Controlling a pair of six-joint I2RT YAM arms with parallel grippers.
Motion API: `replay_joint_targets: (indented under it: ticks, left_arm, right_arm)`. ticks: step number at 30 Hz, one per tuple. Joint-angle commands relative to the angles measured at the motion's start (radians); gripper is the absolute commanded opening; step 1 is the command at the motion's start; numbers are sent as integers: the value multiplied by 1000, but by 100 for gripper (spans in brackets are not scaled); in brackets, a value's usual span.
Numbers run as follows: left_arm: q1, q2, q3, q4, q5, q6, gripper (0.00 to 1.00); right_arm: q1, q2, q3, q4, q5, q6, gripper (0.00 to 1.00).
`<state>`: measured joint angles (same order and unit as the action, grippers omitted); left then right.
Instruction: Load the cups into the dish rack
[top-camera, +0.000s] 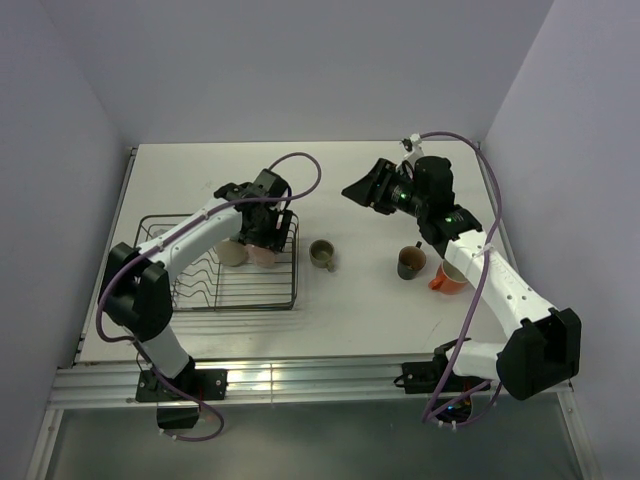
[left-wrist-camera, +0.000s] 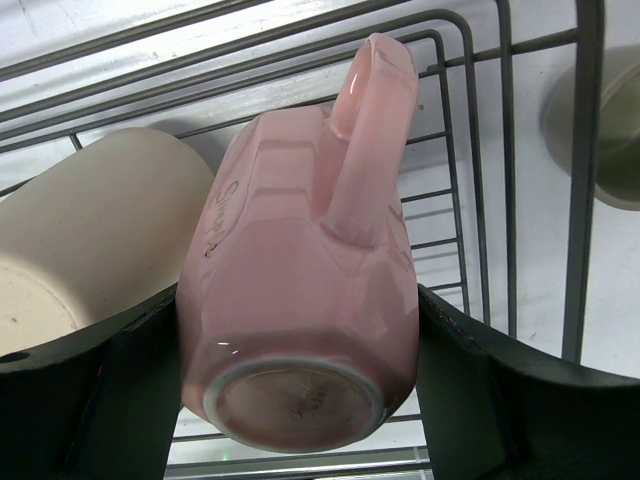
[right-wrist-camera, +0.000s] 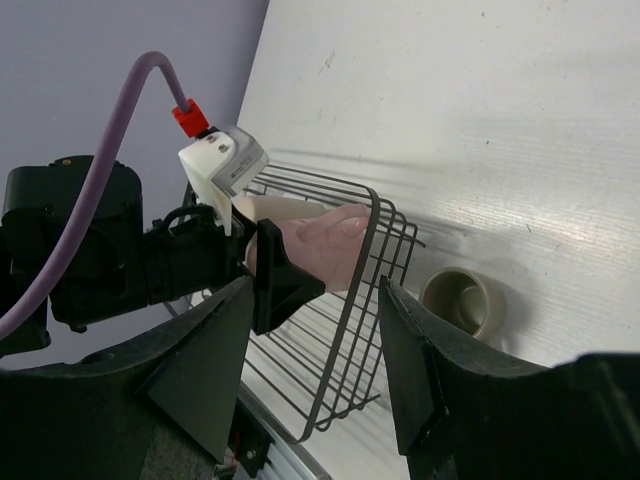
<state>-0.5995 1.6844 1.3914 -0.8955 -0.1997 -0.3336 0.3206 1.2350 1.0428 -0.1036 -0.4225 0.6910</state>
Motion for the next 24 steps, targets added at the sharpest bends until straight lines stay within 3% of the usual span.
replay_joint_targets:
  ticks: [1, 11, 24]
  left_arm:
    - [-5, -6, 52, 35, -30, 11, 7]
    - [-5, 8, 34, 55, -38, 2, 20]
    - [-6, 14, 17, 60, -60, 1, 66]
  right_arm:
    - [-11, -8, -7, 48, -15, 2, 61]
    - [-12, -6, -15, 61, -21, 8, 61]
    - [-12, -2, -21, 68, -25, 13, 61]
